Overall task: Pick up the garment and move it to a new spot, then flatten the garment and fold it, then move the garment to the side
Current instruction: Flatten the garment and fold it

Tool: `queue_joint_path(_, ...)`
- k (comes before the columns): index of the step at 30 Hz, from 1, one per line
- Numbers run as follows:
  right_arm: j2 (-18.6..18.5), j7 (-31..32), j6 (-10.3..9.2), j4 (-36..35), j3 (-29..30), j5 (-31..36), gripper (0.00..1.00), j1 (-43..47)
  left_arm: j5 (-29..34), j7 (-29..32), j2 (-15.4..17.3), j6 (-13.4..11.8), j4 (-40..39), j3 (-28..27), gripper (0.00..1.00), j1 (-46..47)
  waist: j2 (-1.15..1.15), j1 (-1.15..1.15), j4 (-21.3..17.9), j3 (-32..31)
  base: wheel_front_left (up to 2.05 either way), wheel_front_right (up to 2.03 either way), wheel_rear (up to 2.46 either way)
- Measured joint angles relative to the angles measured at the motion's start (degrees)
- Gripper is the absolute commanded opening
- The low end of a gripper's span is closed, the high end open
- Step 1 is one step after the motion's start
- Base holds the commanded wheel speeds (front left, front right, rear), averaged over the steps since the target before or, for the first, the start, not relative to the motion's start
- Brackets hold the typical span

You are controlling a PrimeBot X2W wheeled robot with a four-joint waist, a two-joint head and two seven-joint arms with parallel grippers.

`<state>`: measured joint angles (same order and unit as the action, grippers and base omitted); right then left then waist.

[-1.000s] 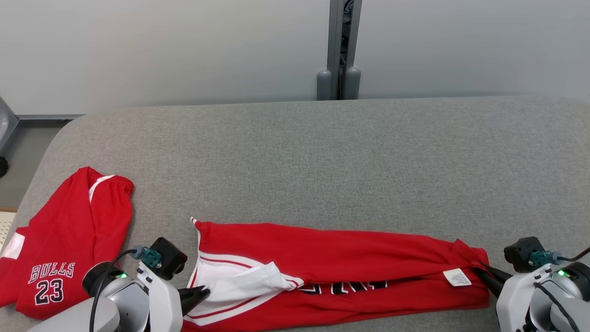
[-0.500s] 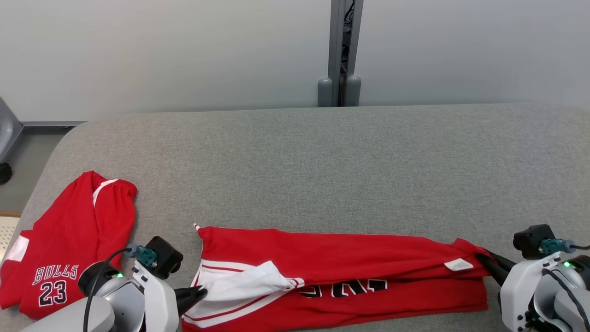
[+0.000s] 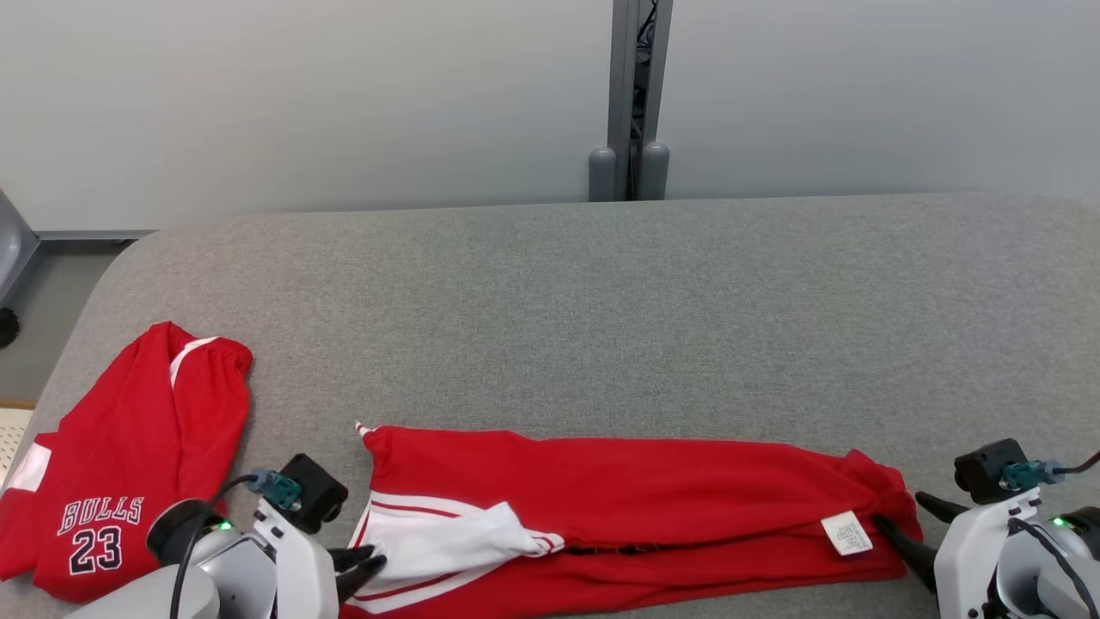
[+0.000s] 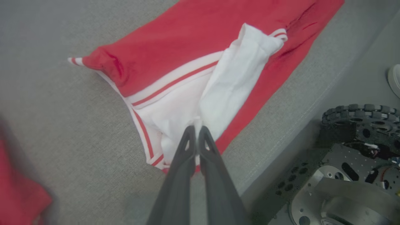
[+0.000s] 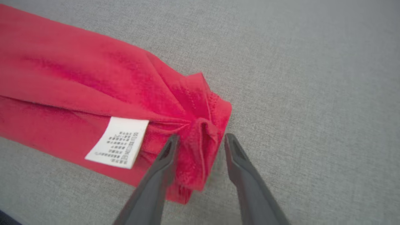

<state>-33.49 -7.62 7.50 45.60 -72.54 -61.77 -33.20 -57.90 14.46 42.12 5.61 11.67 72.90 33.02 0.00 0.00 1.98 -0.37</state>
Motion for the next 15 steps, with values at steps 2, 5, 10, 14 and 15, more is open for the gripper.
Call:
queue_joint_path(2, -0.1, 0.5, 0.00, 0.1, 0.0, -0.3, 1.00, 0.0, 0.4, -0.2, -0.2, -0.6, 0.4, -0.1, 1.00, 0.0, 0.00, 0.00, -0.1, -0.1, 0.00, 0.00, 0.00)
queue_joint_path(5, -0.7, 1.1, 0.00, 0.5, -0.1, -0.9, 1.00, 0.0, 0.2, 0.7, -0.4, -0.6, 0.7, -0.1, 1.00, -0.6, 0.00, 0.00, -0.2, -0.4, 0.00, 0.00, 0.00)
queue_joint_path(10, -1.3, 0.4, 0.00, 1.4, 0.0, -1.9, 1.00, -0.4, 0.2, -0.5, 0.0, -2.0, 1.1, -1.4, 1.00, -0.6, 0.00, 0.00, -0.2, -1.0, 0.00, 0.00, 0.00)
queue_joint_path(14, -1.4, -3.3, 0.00, 2.8, 1.7, -2.1, 1.00, -1.2, 0.7, -6.2, -0.7, -5.4, 2.3, -4.7, 1.00, 0.3, 0.00, 0.00, -0.4, -1.6, 0.00, 0.00, 0.00)
queue_joint_path(15, -1.4, -4.3, 0.00, 3.1, 2.4, -2.3, 1.00, -1.5, 0.7, -8.3, -1.4, -6.5, 2.7, -5.7, 1.00, 0.3, 0.00, 0.00, -0.4, -1.7, 0.00, 0.00, 0.00)
